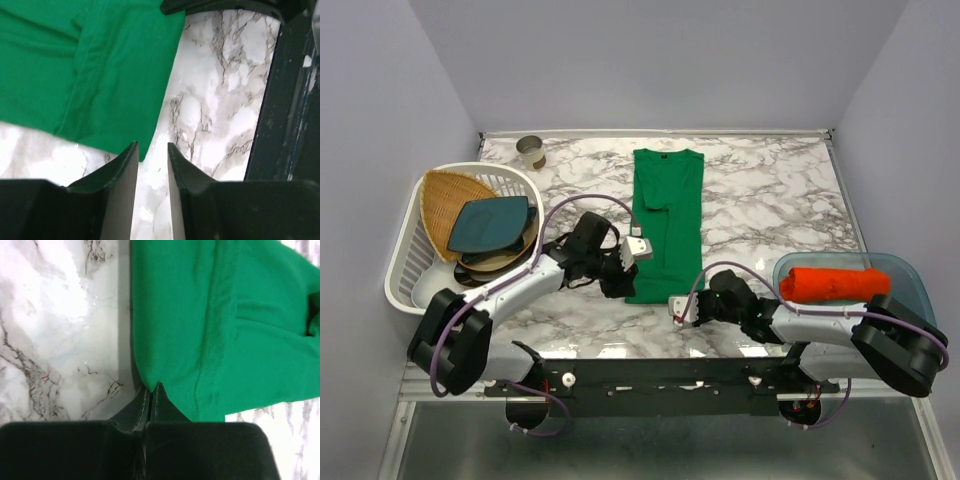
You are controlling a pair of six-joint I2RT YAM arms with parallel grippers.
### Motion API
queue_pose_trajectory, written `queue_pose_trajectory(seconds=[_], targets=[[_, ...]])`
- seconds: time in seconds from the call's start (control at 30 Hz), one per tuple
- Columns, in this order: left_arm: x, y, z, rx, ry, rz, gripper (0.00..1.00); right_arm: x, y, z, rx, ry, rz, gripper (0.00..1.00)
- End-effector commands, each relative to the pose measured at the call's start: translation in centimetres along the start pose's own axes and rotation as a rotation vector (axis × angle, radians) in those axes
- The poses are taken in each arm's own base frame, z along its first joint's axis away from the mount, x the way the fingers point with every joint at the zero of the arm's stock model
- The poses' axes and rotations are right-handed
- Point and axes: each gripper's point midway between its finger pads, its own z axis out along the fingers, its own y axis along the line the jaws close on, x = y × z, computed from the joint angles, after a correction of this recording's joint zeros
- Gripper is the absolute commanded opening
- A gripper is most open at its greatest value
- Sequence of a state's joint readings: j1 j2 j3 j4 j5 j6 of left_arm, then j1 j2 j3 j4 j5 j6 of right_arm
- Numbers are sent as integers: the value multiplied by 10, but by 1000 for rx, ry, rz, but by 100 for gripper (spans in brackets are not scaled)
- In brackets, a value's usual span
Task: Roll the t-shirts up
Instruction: Roll the T-shirt to the center of the board.
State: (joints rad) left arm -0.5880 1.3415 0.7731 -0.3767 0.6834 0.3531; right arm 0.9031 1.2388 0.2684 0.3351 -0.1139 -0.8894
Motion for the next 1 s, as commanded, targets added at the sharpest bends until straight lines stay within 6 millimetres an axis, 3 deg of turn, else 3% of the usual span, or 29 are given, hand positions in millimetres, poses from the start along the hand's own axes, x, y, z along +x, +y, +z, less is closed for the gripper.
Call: queue_pose_trajectory(seconds=[0.0, 0.03, 0.1, 0.13, 0.2, 0.23, 0.27, 0.3, 0.33, 0.37, 0.43, 0.47, 0.77, 0.97], targets=[[-2, 4, -20, -115, -52, 102, 45, -14, -10, -4, -56, -19, 144, 0], [6, 5, -21, -136, -39, 106, 48, -16, -11, -5, -70, -23, 173, 0], [1, 4, -27, -173, -66, 180, 59, -15, -11, -9, -85, -18, 219, 0], [11, 6, -27, -204, -50, 199, 62, -17, -13, -9, -85, -23, 226, 0], [0, 7, -31, -267, -102, 291, 68, -18, -9, -11, -119, -27, 249, 0], [9, -2, -22, -263, -82, 355, 70, -20, -9, -11, -129, -32, 257, 0], [-4, 5, -26, -356, -125, 420, 73, -19, -8, -12, -138, -26, 278, 0], [-5, 4, -24, -389, -129, 466, 76, -20, -8, -12, -145, -26, 290, 0], [3, -6, -14, -372, -112, 545, 77, -19, -8, -12, -149, -25, 302, 0], [-5, -4, -15, -416, -139, 591, 77, -18, -12, -12, -142, -27, 319, 0], [1, -6, -8, -432, -134, 634, 77, -17, -10, -13, -157, -19, 334, 1], [-6, -8, -5, -446, -161, 673, 77, -16, -10, -14, -160, -16, 339, 0], [11, 6, 16, -535, -81, 787, 73, -19, -9, -19, -174, -27, 353, 0], [23, -1, 26, -509, -45, 911, 68, -23, -10, -19, -177, -35, 381, 0]])
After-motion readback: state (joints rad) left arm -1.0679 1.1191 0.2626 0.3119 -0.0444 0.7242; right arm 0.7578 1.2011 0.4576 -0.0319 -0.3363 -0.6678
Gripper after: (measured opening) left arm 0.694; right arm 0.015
